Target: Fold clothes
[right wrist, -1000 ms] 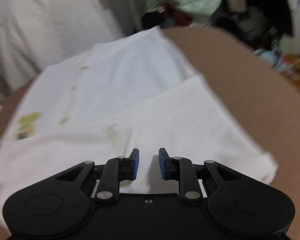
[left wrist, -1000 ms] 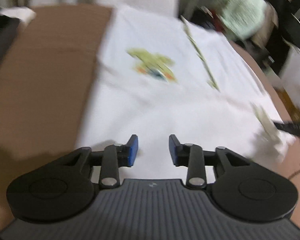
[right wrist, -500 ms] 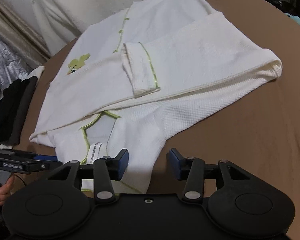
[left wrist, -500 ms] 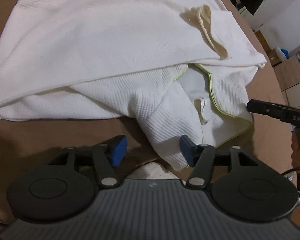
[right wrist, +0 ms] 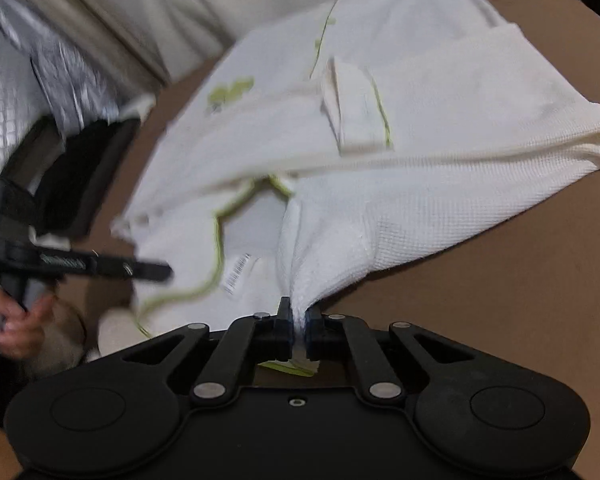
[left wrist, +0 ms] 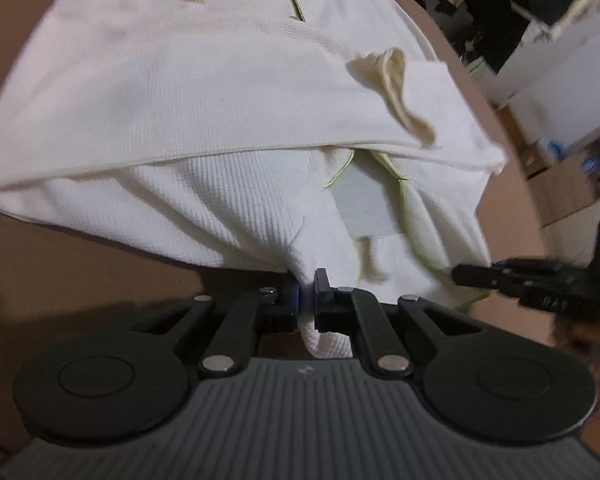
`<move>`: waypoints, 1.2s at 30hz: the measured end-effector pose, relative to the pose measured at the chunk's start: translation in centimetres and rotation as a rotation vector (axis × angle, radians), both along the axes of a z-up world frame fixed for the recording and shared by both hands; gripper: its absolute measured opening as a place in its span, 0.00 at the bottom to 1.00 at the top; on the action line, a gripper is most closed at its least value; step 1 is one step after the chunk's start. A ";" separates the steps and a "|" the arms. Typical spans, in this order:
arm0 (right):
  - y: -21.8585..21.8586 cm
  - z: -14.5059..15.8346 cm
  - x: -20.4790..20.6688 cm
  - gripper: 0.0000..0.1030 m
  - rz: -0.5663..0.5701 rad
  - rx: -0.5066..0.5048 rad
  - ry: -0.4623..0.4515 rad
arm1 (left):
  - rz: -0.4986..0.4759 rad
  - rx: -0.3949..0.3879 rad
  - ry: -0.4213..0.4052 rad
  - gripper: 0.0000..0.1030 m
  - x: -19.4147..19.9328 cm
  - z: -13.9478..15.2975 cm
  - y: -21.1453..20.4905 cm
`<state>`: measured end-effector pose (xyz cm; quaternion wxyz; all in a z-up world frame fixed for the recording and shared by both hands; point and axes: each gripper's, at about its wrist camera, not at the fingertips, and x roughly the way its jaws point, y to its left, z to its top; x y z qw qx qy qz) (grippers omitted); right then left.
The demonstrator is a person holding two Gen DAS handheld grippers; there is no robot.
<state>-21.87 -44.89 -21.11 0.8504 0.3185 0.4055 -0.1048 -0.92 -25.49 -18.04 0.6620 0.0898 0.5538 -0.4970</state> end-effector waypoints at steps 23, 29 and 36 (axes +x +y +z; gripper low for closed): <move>-2.7 5.5 5.3 0.44 0.009 -0.241 0.010 | -0.159 -0.213 -0.340 0.60 -1.1 8.3 0.9; -3.6 9.4 7.0 0.57 0.086 -0.121 -0.179 | -0.056 -0.171 -0.373 0.73 2.6 9.6 -1.3; -4.3 4.1 15.0 0.65 0.048 -0.472 0.066 | 0.007 0.038 -0.423 0.73 10.0 5.3 -8.2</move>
